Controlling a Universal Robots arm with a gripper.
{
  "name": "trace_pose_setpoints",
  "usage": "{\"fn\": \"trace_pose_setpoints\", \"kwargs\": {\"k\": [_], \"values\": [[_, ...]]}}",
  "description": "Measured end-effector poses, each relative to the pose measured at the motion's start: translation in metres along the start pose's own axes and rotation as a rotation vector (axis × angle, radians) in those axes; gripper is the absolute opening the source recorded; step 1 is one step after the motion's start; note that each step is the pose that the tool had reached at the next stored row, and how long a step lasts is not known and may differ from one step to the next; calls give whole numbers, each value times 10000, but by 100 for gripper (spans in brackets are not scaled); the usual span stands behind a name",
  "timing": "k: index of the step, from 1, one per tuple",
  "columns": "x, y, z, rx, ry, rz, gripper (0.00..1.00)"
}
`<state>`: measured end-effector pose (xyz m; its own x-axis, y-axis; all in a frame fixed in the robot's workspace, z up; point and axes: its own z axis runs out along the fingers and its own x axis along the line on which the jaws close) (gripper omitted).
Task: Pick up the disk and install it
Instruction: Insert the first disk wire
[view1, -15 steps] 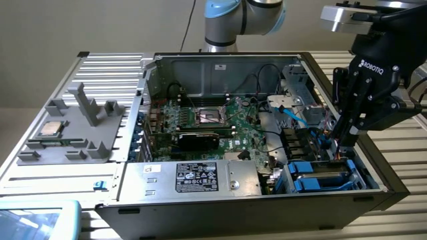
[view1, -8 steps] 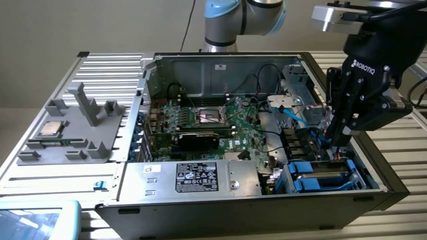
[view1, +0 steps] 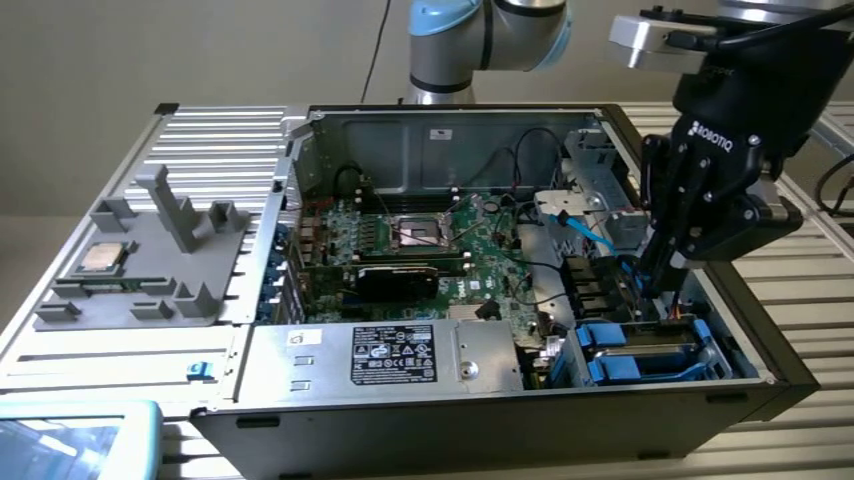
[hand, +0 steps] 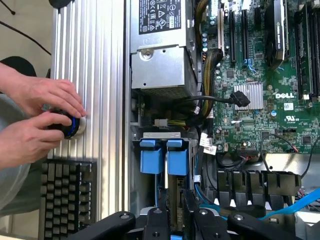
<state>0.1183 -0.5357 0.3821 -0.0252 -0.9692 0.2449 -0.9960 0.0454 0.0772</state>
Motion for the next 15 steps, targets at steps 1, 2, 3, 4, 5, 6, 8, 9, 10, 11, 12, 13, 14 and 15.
{"fn": "trace_pose_setpoints", "kwargs": {"k": [1, 2, 3, 4, 5, 6, 8, 9, 10, 11, 12, 13, 14, 15], "values": [[-2, 0, 7, -3, -78, -7, 25], [-4, -1, 15, -5, -163, -14, 25], [-6, -2, 22, -7, -258, -22, 25], [-6, -2, 28, -10, -370, -32, 25], [-2, -4, 35, -15, -466, -41, 25], [5, -6, 44, -27, -547, -52, 25], [27, -14, 63, -65, -667, -69, 25], [34, -19, 74, -82, -718, -77, 25], [40, -23, 82, -98, -769, -85, 25], [44, -27, 92, -113, -829, -93, 25], [45, -30, 100, -126, -886, -100, 25], [46, -33, 108, -139, -940, -108, 25], [46, -35, 118, -153, -991, -115, 25], [47, -37, 127, -166, -1037, -121, 25]]}}
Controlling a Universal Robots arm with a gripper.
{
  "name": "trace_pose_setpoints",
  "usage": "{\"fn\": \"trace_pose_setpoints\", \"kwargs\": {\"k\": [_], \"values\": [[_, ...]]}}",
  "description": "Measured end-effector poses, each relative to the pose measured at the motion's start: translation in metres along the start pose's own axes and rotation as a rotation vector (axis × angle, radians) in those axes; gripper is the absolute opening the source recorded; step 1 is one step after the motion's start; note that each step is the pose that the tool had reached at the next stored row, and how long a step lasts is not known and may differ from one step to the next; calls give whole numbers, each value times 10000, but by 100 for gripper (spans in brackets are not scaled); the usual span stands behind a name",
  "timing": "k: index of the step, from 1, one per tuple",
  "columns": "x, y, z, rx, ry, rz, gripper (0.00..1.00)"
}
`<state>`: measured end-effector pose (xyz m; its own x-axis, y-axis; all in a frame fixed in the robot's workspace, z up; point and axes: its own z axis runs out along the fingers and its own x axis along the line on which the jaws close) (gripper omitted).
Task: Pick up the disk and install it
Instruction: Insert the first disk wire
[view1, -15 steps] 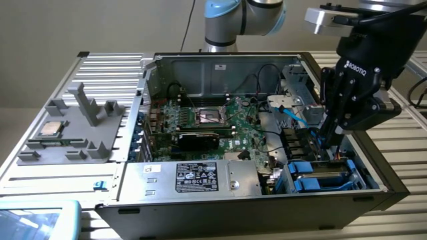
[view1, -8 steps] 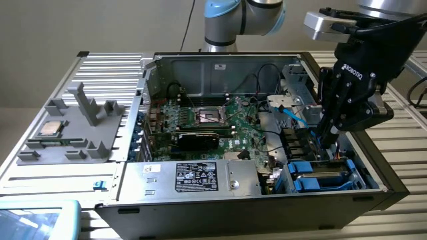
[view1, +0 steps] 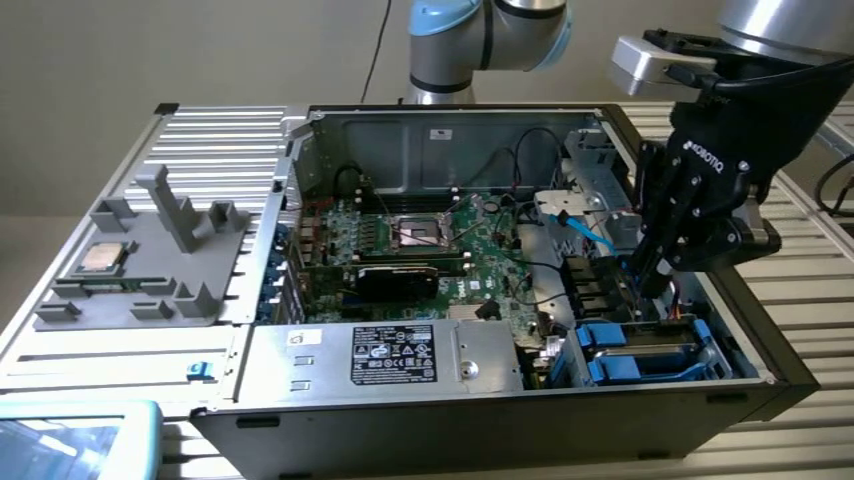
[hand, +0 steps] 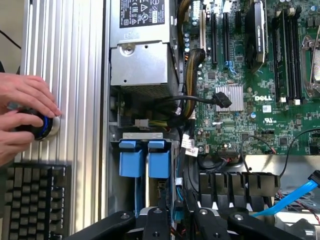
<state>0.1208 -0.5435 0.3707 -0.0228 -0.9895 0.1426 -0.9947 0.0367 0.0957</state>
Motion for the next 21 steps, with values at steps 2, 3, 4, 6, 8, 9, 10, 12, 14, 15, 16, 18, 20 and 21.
{"fn": "trace_pose_setpoints", "kwargs": {"k": [2, 3, 4, 6, 8, 9, 10, 12, 14, 15, 16, 18, 20, 21], "values": [[5, -4, 15, -25, -64, -10, 25], [8, -6, 21, -36, -84, -14, 25], [11, -10, 26, -44, -106, -18, 25], [20, -16, 33, -58, -138, -22, 25], [27, -21, 39, -77, -167, -28, 25], [29, -24, 42, -91, -179, -31, 25], [31, -26, 44, -106, -188, -33, 25], [35, -30, 47, -139, -207, -40, 25], [40, -34, 49, -165, -229, -45, 25], [44, -36, 50, -173, -241, -48, 25], [48, -37, 50, -180, -252, -50, 25], [56, -38, 52, -187, -281, -53, 25], [65, -39, 53, -188, -316, -58, 16], [70, -39, 54, -189, -336, -60, 15]]}}
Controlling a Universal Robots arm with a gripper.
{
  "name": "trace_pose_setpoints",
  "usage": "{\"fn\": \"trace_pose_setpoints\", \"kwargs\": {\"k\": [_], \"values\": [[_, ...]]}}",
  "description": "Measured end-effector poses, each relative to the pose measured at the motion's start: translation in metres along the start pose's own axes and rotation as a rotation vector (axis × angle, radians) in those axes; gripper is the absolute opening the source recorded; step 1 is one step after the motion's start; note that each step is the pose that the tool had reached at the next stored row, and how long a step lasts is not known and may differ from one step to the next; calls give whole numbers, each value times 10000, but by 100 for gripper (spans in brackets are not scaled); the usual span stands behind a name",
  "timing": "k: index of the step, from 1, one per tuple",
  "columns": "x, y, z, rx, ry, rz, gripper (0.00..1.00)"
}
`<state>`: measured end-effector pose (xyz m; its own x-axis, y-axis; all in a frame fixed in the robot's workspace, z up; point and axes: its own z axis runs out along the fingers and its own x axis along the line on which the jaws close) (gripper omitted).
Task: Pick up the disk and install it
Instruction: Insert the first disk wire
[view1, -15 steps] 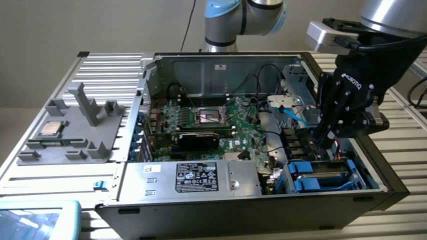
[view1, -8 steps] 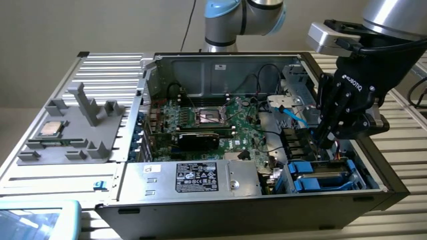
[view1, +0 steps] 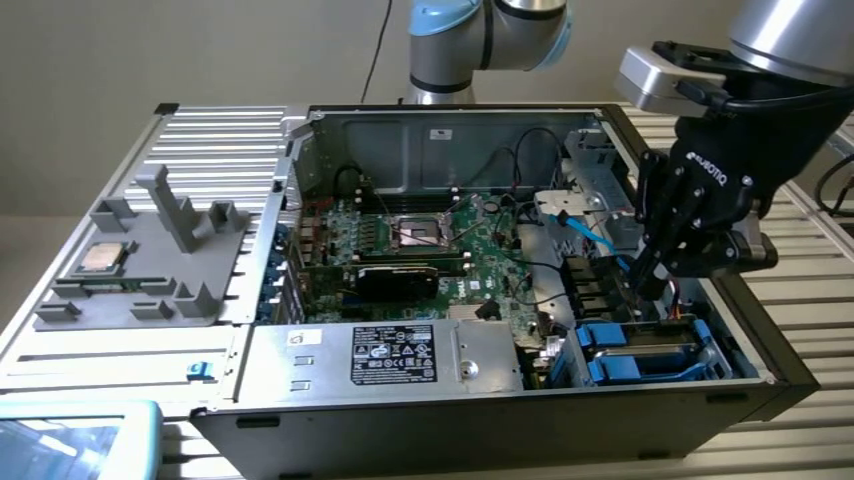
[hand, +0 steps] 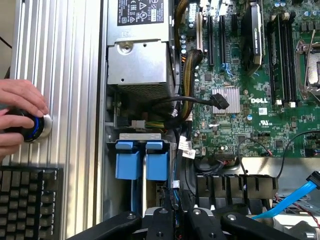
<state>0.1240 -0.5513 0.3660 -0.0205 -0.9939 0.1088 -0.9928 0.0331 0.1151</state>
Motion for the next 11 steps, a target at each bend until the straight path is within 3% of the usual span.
{"fn": "trace_pose_setpoints", "kwargs": {"k": [4, 11], "values": [[9, -1, 1, -14, -38, -7, 15], [13, -3, 1, -53, -36, -10, 15]]}}
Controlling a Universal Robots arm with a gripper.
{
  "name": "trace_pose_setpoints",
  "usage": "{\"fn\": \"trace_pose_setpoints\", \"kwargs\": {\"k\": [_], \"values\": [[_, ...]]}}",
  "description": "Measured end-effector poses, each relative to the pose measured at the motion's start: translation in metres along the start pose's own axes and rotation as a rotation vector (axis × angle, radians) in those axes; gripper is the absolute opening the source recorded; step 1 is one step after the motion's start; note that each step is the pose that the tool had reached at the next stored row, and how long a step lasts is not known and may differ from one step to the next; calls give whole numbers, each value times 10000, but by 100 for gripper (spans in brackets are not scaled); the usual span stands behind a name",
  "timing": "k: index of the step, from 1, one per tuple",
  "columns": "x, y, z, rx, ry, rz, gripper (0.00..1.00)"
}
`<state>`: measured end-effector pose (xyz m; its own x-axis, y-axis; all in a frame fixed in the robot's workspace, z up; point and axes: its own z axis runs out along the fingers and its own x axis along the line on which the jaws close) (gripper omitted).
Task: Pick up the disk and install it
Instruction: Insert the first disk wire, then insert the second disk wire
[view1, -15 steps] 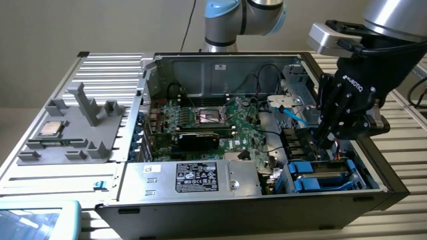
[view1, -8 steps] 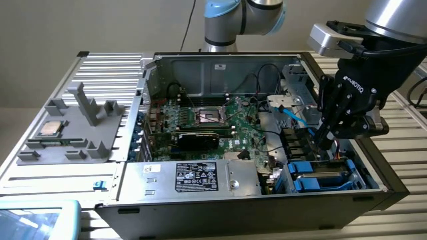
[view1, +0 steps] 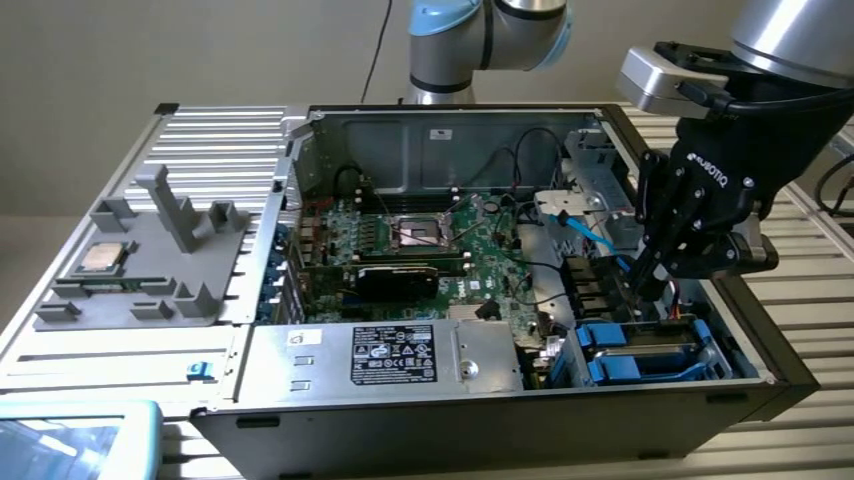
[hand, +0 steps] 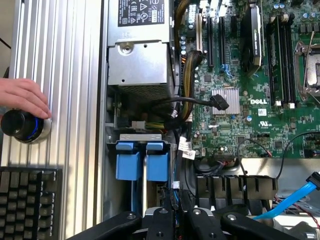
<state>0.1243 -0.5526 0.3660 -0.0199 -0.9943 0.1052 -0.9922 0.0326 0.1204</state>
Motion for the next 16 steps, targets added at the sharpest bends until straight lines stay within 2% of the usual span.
{"fn": "trace_pose_setpoints", "kwargs": {"k": [16], "values": [[30, -3, 4, -62, -1, 13, 15]]}}
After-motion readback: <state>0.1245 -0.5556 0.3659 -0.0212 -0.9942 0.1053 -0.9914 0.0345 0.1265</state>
